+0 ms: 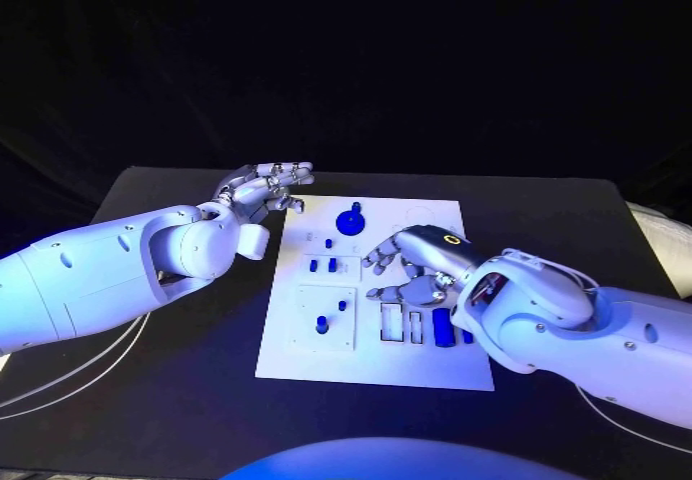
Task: Assemble the parts on the task board
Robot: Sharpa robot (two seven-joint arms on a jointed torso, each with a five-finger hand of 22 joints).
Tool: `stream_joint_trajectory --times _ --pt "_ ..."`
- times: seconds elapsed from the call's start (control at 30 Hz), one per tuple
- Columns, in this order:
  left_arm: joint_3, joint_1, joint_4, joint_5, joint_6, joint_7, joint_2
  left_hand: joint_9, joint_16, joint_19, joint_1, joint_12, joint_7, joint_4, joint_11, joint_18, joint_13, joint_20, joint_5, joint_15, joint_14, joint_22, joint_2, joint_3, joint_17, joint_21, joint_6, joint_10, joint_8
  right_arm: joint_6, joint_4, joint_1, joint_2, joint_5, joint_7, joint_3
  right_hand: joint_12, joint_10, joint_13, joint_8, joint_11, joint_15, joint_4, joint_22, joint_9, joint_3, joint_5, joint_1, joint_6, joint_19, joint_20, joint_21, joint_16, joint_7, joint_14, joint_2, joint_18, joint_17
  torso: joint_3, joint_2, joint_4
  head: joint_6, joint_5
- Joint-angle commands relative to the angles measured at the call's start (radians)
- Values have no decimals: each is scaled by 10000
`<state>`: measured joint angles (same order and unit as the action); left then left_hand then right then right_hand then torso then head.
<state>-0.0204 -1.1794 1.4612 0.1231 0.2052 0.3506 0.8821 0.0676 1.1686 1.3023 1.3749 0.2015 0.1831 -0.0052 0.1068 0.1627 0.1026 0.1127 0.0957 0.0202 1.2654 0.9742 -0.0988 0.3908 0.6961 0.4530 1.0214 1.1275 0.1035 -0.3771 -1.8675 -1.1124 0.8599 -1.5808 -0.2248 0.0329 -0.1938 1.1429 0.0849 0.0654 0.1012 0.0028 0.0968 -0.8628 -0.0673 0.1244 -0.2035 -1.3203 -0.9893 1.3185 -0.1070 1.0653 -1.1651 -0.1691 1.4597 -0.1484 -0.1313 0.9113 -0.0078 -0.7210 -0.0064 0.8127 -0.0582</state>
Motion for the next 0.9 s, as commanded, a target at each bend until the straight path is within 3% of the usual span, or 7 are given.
stream_joint_trajectory --times 0.03,0.17,0.23,0.27,0.4,0.73,0.9 --pt "6 -3 18 -57 -231 -10 7 -12 9 -65 37 71 6 -73 -14 173 -10 9 45 -15 -75 -17 -18 -15 -29 -47 -100 -64 9 64 -406 -192 632 1350 -1071 0 -655 1025 415 13 -240 -123 333 -870 7 -665 -122 167 350 413 167 707 -754 82 371 -188 59 1035 -20 46 -79 -58 177" --pt "5 -3 39 -81 -243 -28 22 -12 7 -66 37 71 6 -75 -14 173 -10 10 45 -14 -78 -17 -20 -16 -36 -47 -104 -67 8 776 -870 -400 1517 1834 -1826 5 -2575 2297 1986 164 -558 -372 1264 -2369 -44 -1939 -304 47 443 969 413 1870 -1612 314 554 -269 360 2239 -40 82 -179 -77 281" --pt "5 -3 51 -98 -251 -37 15 -12 7 -66 37 71 6 -75 -14 173 -10 10 45 -14 -78 -17 -20 -16 -36 -47 -104 -67 8 1000 -1068 -461 1936 2100 -2291 35 -6478 2368 6248 439 -648 -419 1934 -3108 -97 -2548 -521 -163 282 1189 554 2462 -2165 446 624 -262 475 3001 -40 96 -241 -77 306" --pt "5 -3 56 -102 -255 -40 10 -12 7 -66 37 71 6 -75 -14 173 -10 10 45 -14 -78 -17 -20 -16 -36 -47 -104 -67 8 1044 -1116 -473 2050 2176 -2427 49 -7334 2323 7238 527 -629 -418 1860 -3251 -112 -2559 -537 -68 227 1207 531 2564 -2293 415 630 3 505 3213 -39 98 -246 -79 315" --pt "4 -3 94 -126 -276 -62 -5 -13 -6 -67 36 72 6 -78 -12 173 -11 10 45 -13 -91 -17 -24 -17 -66 -49 -110 -75 6 1140 -1316 -505 2536 2447 -3058 144 -10814 2756 11307 908 -641 -417 1887 -3973 -145 -2799 -762 112 57 1381 506 3101 -2986 474 761 269 627 4391 -56 110 -272 -55 377" --pt "2 0 103 -127 -287 -94 -34 -12 -11 -69 38 75 5 -83 -12 172 -12 11 45 -12 -98 -18 -25 -16 -78 -51 -112 -79 6 1235 -1492 -437 2849 2620 -3597 397 -12028 3184 12854 1304 -707 -467 1915 -4389 -307 -2980 -1278 454 -198 1482 484 3408 -3389 556 857 663 712 5142 -80 93 -314 -36 450" --pt "1 5 111 -134 -291 -97 -28 -11 -15 -71 44 78 4 -89 -13 173 -12 12 47 -12 -105 -18 -21 -11 -90 -53 -111 -82 8 1268 -1401 -270 2652 2704 -3630 449 -12081 3200 12957 1368 -716 -473 1918 -4401 -361 -3063 -1520 638 -205 1473 492 3421 -3402 569 855 770 712 5167 -53 89 -301 -6 455"
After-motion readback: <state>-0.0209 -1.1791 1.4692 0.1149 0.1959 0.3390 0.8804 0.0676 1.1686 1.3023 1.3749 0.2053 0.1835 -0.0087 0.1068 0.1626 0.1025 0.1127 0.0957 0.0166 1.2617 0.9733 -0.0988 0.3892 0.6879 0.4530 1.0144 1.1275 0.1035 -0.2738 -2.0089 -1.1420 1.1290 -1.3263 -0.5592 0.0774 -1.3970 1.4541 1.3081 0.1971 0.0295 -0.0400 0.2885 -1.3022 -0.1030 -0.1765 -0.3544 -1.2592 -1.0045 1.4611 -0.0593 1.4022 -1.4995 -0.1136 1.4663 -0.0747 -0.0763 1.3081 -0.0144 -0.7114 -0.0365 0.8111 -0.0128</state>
